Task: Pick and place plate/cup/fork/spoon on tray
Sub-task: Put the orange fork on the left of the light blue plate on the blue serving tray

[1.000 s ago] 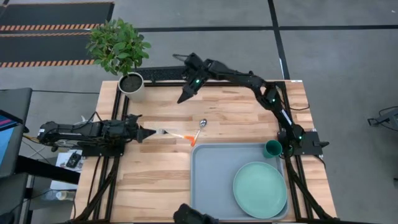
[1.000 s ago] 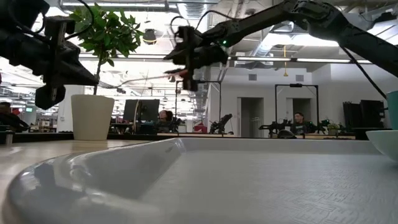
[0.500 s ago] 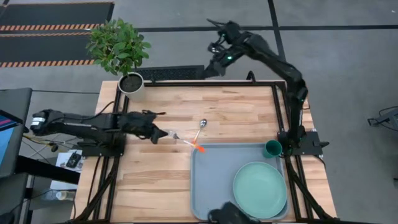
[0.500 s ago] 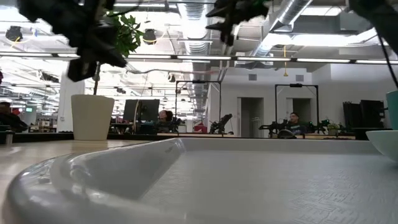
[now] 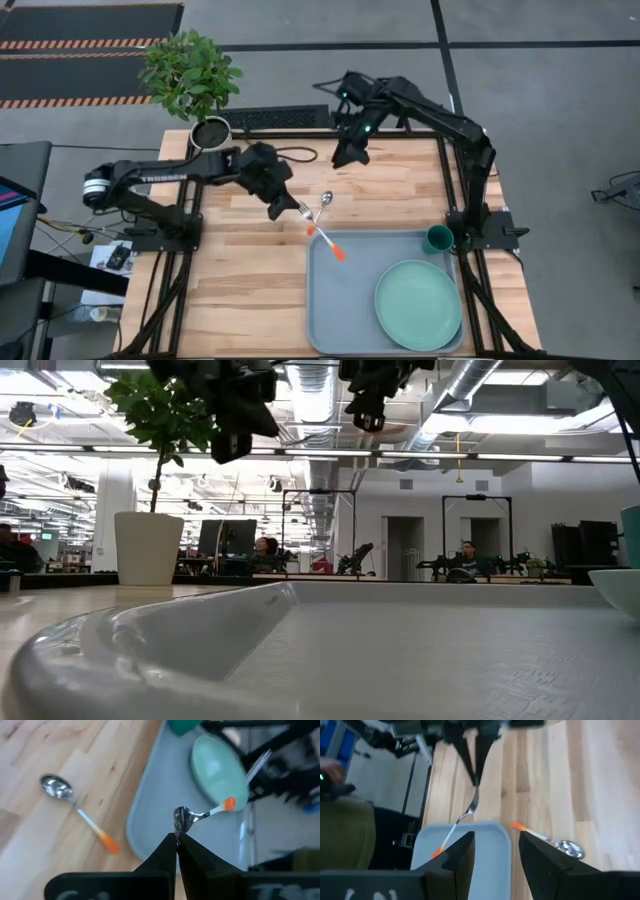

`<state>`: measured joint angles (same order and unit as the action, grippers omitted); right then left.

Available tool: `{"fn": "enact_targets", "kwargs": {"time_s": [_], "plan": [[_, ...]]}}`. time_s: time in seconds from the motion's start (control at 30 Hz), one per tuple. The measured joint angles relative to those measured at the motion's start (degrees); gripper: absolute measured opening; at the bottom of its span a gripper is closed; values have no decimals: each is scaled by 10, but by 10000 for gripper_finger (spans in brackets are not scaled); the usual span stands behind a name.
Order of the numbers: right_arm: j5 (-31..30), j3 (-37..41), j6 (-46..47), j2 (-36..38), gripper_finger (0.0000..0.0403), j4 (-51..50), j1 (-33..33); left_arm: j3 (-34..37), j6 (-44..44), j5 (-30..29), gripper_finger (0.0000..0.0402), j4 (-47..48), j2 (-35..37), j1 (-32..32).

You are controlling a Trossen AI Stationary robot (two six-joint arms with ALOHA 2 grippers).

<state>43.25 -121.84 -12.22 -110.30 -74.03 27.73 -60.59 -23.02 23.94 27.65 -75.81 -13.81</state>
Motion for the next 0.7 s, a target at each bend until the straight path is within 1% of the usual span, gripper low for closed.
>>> {"fn": "enact_targets", "kwargs": {"time_s": [0.1,0.23,0.5,0.63,0.7], "plan": [[0,13,-3,-1,178,-3,-11,-51,38,-13,0,75,-22,-4],[2,12,-3,0,172,-1,-6,-84,58,-20,0,108,-28,-5],[2,12,-3,28,162,-18,18,-90,54,-22,0,108,-29,-5],[4,12,-5,42,162,-19,18,-90,49,3,0,87,-29,-5],[17,12,-21,48,163,-23,14,-90,48,14,0,77,-29,-5]]}}
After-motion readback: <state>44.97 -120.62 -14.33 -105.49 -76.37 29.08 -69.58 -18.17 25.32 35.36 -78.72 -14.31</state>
